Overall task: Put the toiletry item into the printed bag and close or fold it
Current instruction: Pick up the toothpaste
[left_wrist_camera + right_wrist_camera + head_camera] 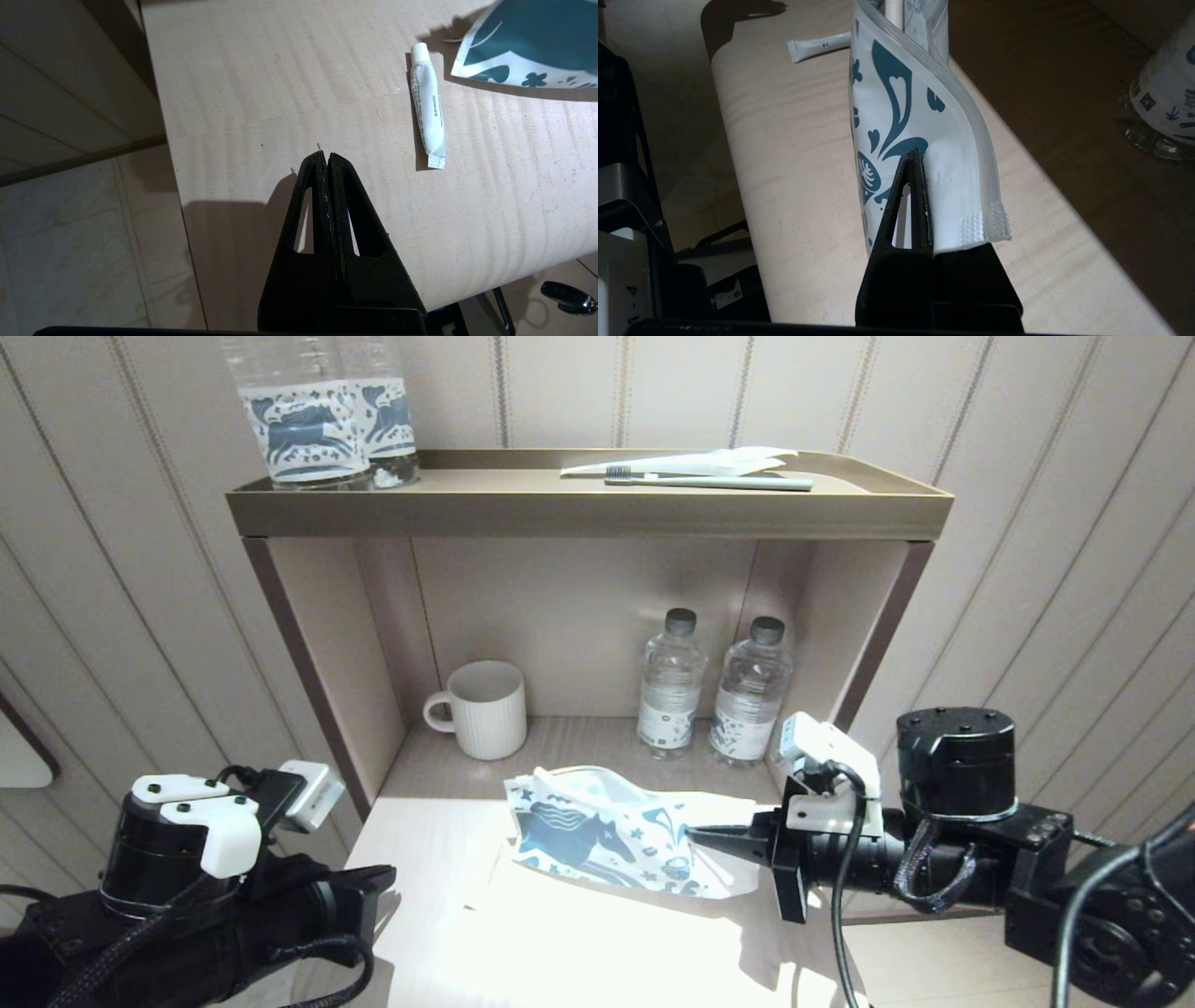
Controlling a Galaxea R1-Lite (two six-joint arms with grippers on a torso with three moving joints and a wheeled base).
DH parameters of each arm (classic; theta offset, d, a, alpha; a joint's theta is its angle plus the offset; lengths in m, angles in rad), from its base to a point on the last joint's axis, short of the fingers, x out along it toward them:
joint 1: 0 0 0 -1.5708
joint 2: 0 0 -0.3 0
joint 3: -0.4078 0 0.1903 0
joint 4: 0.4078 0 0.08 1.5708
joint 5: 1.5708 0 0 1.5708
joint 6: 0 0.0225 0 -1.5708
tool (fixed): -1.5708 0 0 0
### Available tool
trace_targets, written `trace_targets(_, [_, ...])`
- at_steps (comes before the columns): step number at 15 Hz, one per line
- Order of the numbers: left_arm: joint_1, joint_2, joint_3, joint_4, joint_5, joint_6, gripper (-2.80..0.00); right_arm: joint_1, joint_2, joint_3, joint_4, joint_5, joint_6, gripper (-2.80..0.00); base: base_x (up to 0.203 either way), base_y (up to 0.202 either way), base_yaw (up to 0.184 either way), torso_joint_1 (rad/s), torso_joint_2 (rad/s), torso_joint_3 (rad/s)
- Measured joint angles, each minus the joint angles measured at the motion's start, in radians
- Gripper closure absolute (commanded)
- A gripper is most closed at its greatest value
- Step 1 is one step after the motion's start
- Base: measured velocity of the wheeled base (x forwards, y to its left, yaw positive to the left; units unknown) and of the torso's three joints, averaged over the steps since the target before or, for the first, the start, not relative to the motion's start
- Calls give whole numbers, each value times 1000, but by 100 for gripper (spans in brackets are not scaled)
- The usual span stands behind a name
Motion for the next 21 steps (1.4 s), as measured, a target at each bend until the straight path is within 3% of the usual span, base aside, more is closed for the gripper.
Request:
trace_targets(5, [-4,14,0,-1,-2,-2,0,3,-132,-31,7,-1,126,0,0,0,0,0,0,0])
trace_targets(9, [-29,53,0,-5,-1,-12,0,12,-198,-39,19,-2,152,0,0,0,0,0,0,0])
trace_targets(13, [-40,91,-3,-88,3,-43,0,47,-260,-45,45,-4,183,0,0,0,0,0,0,0])
trace_targets(17, [-41,94,-8,-98,44,-51,0,52,-289,-46,51,-5,184,0,0,0,0,0,0,0])
trace_targets(21, [-85,119,-58,-96,70,-128,0,77,-294,-42,52,-5,186,0,0,0,0,0,0,0])
